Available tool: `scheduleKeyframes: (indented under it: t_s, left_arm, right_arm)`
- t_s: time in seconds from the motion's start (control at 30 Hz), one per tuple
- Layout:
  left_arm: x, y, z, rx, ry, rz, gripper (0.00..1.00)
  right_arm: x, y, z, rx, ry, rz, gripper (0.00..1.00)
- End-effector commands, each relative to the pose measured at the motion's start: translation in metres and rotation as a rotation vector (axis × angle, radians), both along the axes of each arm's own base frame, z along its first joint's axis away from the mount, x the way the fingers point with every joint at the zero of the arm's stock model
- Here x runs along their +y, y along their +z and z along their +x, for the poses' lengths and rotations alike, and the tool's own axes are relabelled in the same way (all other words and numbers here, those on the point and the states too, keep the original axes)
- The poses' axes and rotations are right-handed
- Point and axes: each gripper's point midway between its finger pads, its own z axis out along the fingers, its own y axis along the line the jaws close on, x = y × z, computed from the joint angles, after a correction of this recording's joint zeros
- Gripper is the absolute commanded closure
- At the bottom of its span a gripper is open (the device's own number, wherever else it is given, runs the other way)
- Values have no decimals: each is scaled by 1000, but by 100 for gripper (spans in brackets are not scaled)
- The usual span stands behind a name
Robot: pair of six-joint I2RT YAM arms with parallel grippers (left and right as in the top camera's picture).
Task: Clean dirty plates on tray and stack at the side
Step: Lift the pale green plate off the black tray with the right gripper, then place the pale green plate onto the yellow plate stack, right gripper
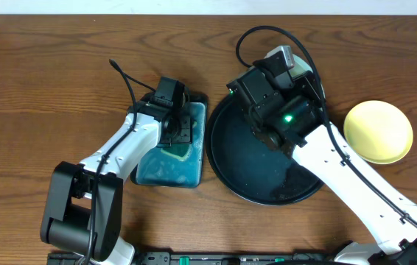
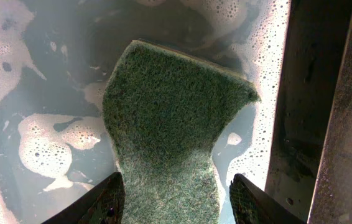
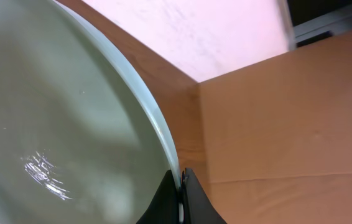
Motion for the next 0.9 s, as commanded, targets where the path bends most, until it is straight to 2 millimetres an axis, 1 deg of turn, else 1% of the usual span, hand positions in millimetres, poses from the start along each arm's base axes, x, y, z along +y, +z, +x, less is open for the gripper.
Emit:
scheduleKeyframes:
  t_s: [0.0, 0.07, 0.1, 0.27, 0.3, 0.33, 0.4, 0.5, 0.67, 0.7, 0.73, 0.83, 0.87]
  left_arm:
    - [5, -3, -5, 11, 5, 12, 44]
    - [5, -3, -5, 11, 5, 12, 44]
    - [5, -3, -4, 10, 5, 12, 44]
    - [5, -7, -7, 17, 5, 14, 44]
    - [6, -8, -8, 18, 5, 14, 44]
    - [6, -9, -9, 20, 5, 15, 44]
    - [6, -12, -10, 23, 5, 16, 44]
    - [7, -16, -12, 35, 5, 20, 44]
    - [8, -25, -14, 59, 5, 27, 45]
    - [8, -26, -14, 62, 5, 28, 46]
    - [8, -28, -15, 68, 5, 30, 51]
    - [8, -33, -16, 80, 5, 34, 68]
    - [8, -36, -16, 85, 5, 36, 78]
  right_arm:
    - [-14, -7, 5, -29, -62, 187, 99]
    - [-25, -26, 11, 30, -84, 312, 99]
    - [-29, -31, 13, 48, -95, 354, 99]
    - [-70, -65, 20, 141, -221, 684, 99]
    - [-75, -68, 20, 154, -231, 720, 99]
    - [-85, -73, 19, 175, -252, 791, 99]
    - [-104, -79, 16, 182, -316, 880, 99]
    - [-139, -86, 8, 168, -436, 962, 99]
    - [-191, -99, -7, 136, -594, 1052, 99]
    - [-200, -102, -10, 128, -624, 1060, 99]
    - [-211, -105, -14, 121, -657, 1071, 99]
    - [-238, -117, -27, 105, -749, 1093, 99]
    - [-250, -124, -35, 100, -795, 1099, 99]
